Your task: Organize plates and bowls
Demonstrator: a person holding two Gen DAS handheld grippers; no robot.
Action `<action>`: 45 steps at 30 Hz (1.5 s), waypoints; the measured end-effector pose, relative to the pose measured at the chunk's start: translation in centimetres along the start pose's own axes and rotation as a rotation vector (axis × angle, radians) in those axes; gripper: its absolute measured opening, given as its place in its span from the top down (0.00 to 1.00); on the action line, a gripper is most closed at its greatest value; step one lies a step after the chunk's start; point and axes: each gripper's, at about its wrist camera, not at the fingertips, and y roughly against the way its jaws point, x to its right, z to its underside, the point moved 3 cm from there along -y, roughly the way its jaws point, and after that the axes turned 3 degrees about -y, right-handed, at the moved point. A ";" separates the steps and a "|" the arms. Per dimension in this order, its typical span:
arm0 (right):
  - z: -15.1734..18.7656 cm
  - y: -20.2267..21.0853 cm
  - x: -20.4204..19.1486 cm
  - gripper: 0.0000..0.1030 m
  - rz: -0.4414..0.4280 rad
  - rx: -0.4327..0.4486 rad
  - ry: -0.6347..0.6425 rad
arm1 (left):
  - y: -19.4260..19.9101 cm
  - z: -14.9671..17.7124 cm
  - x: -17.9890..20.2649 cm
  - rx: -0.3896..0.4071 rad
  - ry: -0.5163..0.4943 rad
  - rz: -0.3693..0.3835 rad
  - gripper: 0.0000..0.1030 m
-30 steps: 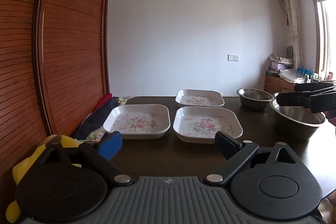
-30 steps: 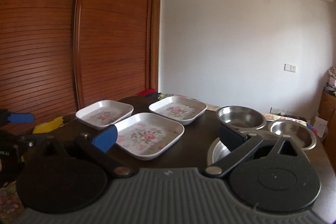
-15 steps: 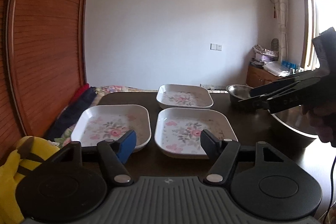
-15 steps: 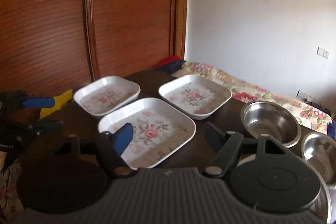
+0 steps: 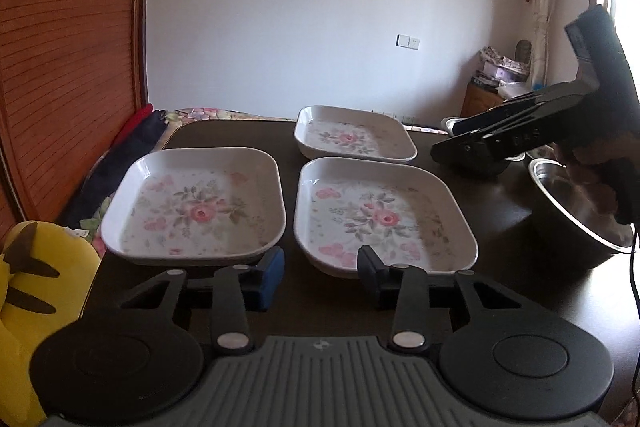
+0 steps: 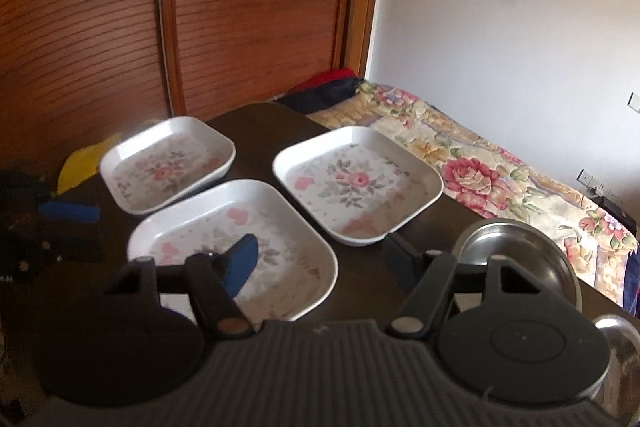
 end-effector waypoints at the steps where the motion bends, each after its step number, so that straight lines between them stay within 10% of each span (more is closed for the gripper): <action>1: -0.1 -0.5 0.2 0.37 0.005 -0.014 -0.002 | 0.0 0.0 0.0 0.001 -0.004 -0.003 0.35; 45: 1.2 -4.3 0.7 0.88 -0.047 -0.224 0.033 | -3.0 -0.9 -0.6 -0.093 0.069 0.064 0.43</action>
